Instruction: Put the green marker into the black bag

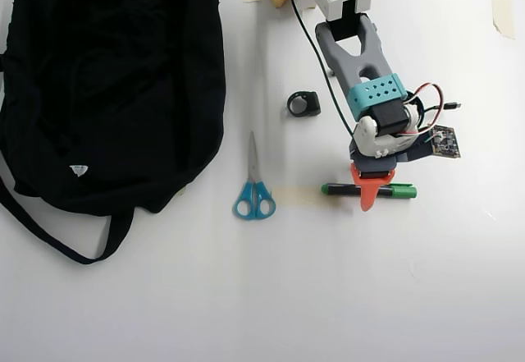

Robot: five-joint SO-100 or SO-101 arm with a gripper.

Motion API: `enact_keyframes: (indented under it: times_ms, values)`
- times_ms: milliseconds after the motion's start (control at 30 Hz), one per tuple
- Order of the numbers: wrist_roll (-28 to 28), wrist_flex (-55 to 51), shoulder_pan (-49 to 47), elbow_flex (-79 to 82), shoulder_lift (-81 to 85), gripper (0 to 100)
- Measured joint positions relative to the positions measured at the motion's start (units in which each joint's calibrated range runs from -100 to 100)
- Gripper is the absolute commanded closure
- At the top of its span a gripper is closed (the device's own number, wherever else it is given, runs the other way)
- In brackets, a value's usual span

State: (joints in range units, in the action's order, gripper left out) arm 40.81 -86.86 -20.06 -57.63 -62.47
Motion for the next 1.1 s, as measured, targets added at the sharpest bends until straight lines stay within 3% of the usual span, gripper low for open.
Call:
enact_keyframes:
  times_ms: [467, 1100]
  values:
    - [0.00, 0.00, 0.00, 0.00, 0.00, 66]
    - [0.00, 0.00, 0.22, 0.00, 0.00, 80]
